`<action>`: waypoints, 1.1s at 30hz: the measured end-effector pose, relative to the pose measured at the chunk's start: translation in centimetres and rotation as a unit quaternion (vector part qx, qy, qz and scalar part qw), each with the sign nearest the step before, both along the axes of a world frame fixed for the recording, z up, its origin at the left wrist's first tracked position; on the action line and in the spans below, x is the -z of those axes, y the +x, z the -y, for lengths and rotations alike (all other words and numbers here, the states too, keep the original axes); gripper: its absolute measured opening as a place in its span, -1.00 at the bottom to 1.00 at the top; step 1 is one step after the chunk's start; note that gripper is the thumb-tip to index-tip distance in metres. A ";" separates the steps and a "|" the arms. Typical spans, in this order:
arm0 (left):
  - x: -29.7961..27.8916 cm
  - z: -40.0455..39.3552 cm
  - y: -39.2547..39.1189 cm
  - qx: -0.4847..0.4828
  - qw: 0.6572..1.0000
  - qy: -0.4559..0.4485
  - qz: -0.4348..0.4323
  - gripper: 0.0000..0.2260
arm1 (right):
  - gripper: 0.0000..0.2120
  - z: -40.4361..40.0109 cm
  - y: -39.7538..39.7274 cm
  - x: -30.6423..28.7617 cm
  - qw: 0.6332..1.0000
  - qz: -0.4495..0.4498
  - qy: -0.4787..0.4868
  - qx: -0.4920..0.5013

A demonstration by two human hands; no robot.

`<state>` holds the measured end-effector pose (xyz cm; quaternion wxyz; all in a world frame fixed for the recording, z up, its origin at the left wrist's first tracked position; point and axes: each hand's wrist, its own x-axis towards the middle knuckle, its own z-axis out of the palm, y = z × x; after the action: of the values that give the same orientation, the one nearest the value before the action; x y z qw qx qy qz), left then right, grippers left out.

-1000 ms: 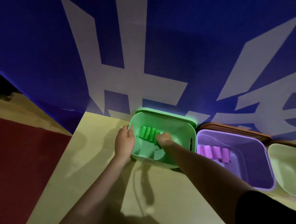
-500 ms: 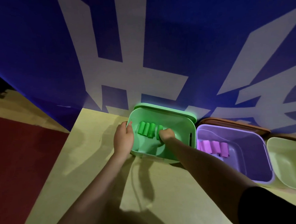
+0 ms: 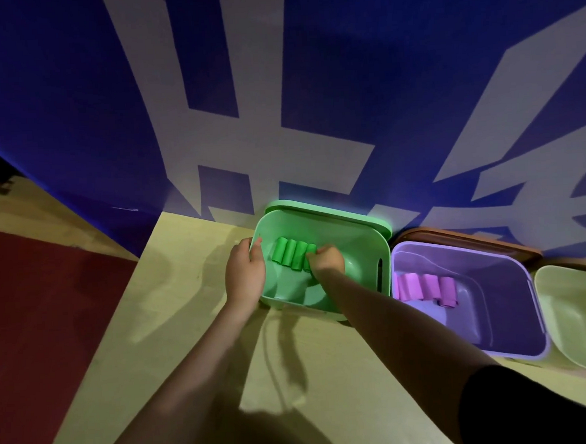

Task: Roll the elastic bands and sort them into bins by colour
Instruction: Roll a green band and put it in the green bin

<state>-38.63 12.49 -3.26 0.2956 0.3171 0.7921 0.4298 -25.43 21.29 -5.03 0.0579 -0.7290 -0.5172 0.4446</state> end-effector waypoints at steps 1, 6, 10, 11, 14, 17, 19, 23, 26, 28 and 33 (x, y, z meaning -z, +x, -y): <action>-0.1 0.0 0.0 0.000 1.000 0.001 0.002 -0.75 | -0.76 -0.1 0.2 0.0 1.000 0.001 0.004 -0.008; -0.2 0.0 0.1 -0.001 1.000 0.000 0.005 -0.76 | -0.81 -0.3 1.4 0.2 0.998 0.000 0.011 -0.067; -0.5 0.1 0.0 0.007 1.000 -0.010 0.009 -0.75 | -0.68 -0.6 1.8 -0.3 0.994 0.006 0.021 -0.108; -0.6 0.1 0.1 0.009 1.000 -0.011 0.010 -0.74 | -0.62 -0.6 1.9 -0.2 0.994 0.009 0.020 -0.109; -1.0 0.2 0.1 0.014 1.000 -0.011 0.014 -0.74 | -0.56 -0.4 2.1 -0.2 0.995 0.017 0.009 -0.098; -1.1 0.2 0.2 0.015 1.000 -0.012 0.014 -0.74 | -0.64 -0.4 2.4 -0.3 0.994 0.021 0.001 -0.109; -1.2 0.2 0.3 0.011 1.000 -0.012 0.015 -0.74 | -0.73 -0.3 2.5 -0.5 0.993 0.023 -0.006 -0.115; -1.5 0.2 0.3 0.009 1.000 -0.011 0.012 -0.74 | -0.85 -0.2 2.6 -0.4 0.995 0.015 -0.017 -0.100; -1.5 0.3 0.4 0.008 1.000 -0.012 0.013 -0.75 | -0.82 0.1 2.7 -0.2 0.997 0.021 -0.018 -0.079; -1.4 0.3 0.4 0.007 1.000 -0.012 0.015 -0.75 | -0.81 0.2 2.9 0.0 0.997 0.030 -0.017 -0.070; -1.4 0.2 0.4 0.007 1.000 -0.015 0.010 -0.74 | -0.89 0.0 3.0 0.3 0.998 0.025 -0.016 -0.047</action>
<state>-38.27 12.34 -1.86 0.3109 0.3135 0.7936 0.4187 -22.41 21.26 -5.36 0.0123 -0.7155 -0.5451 0.4368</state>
